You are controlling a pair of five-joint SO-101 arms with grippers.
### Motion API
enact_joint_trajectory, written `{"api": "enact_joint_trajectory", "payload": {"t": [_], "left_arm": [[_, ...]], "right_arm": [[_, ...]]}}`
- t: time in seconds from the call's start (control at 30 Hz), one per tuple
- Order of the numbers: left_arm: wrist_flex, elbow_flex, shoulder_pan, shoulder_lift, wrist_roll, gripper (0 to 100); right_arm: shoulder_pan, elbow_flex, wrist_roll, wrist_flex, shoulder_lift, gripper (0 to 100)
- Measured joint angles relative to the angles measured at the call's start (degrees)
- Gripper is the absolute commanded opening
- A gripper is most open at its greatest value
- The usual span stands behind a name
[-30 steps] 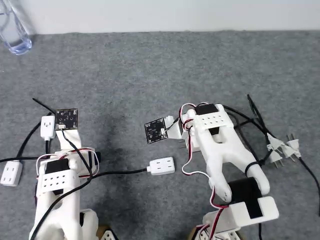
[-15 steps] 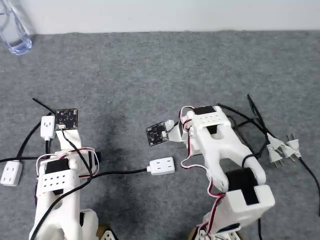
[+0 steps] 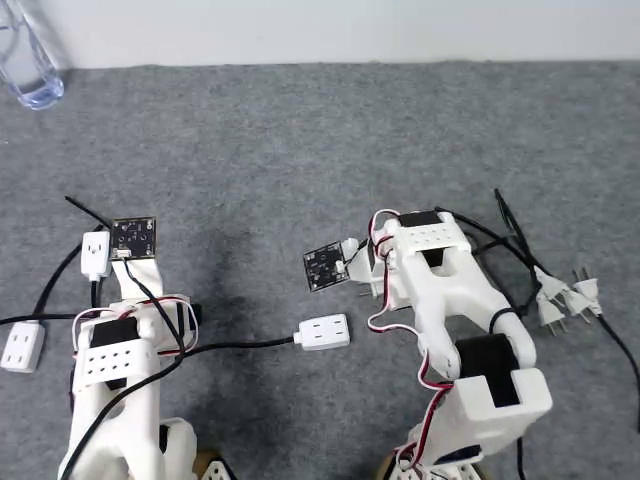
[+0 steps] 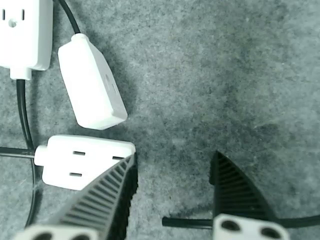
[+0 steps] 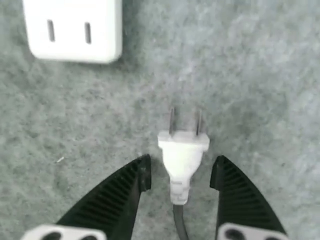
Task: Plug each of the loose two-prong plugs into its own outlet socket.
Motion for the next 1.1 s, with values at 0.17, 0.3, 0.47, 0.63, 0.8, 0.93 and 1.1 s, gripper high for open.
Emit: {"api": "enact_joint_trajectory", "payload": {"t": [0.17,0.3,0.47,0.63,0.8,0.93,1.1], "left_arm": [[0.0,0.0,0.0,0.0,0.0,23],[0.0,0.0,0.0,0.0,0.0,23],[0.0,0.0,0.0,0.0,0.0,23],[0.0,0.0,0.0,0.0,0.0,23],[0.0,0.0,0.0,0.0,0.0,23],[0.0,0.0,0.0,0.0,0.0,23],[0.0,0.0,0.0,0.0,0.0,23]], "right_arm": [[-0.5,0.0,0.0,0.0,0.0,19.7],[-0.4,0.0,0.0,-0.2,0.0,17.9],[-0.6,0.0,0.0,-0.2,0.0,10.6],[-0.5,0.0,0.0,-0.4,0.0,13.7],[-0.5,0.1,0.0,-2.4,2.2,13.5],[-0.4,-1.1,0.5,-1.8,3.4,4.5],[-0.4,-2.9,3.6,-1.8,4.5,0.6]]}}
